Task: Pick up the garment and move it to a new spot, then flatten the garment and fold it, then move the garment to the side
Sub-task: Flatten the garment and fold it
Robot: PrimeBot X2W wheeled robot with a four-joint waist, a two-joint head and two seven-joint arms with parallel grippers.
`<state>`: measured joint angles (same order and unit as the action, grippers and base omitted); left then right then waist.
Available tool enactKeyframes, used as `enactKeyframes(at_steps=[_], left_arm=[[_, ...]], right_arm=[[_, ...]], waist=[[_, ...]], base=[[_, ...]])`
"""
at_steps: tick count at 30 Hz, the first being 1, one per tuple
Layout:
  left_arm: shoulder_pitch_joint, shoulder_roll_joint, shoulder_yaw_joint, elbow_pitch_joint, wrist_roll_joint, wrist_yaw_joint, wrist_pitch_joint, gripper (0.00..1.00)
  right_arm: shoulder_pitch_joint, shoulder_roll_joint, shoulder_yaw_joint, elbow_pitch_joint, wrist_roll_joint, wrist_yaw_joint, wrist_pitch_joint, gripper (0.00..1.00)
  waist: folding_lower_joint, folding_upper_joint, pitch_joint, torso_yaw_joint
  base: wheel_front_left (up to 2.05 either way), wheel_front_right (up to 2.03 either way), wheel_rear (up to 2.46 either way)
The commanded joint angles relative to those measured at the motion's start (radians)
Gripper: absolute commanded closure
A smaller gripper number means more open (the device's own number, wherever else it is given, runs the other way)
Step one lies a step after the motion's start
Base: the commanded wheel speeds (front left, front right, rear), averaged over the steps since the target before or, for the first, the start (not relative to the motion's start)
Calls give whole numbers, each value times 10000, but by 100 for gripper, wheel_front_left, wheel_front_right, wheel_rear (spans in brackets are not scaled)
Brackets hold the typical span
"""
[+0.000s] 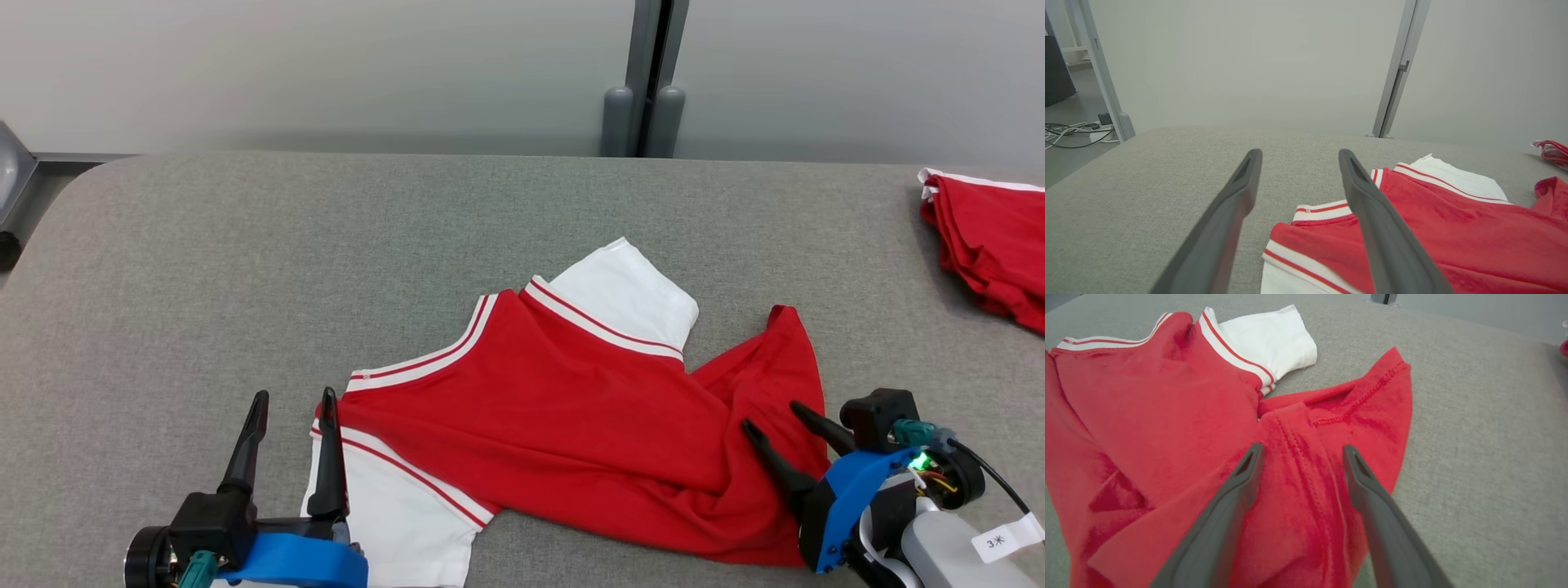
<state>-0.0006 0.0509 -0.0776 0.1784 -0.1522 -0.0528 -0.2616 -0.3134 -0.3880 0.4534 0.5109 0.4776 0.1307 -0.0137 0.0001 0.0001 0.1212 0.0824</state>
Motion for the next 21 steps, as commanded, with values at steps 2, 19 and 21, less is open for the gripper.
enactKeyframes(at_steps=[2, 19, 21], left_arm=[[-65, -8, 15, -33, -39, 37, -47, 0], [-328, -8, -54, -64, -159, 112, -47, 0], [-275, -9, -14, -72, -187, 129, -47, 0]], right_arm=[[-277, -29, 249, 305, 446, 2, -53, 100], [-2588, -82, 80, 600, 760, 3, -2022, 100], [-3121, -23, -20, 741, 681, 2, -2102, 100]], waist=[[-1, -1, 45, 56], [-1, -1, 146, 503], [-1, -1, 158, 555]], base=[[0, 0, 0], [0, 0, 0], [0, 0, 0]])
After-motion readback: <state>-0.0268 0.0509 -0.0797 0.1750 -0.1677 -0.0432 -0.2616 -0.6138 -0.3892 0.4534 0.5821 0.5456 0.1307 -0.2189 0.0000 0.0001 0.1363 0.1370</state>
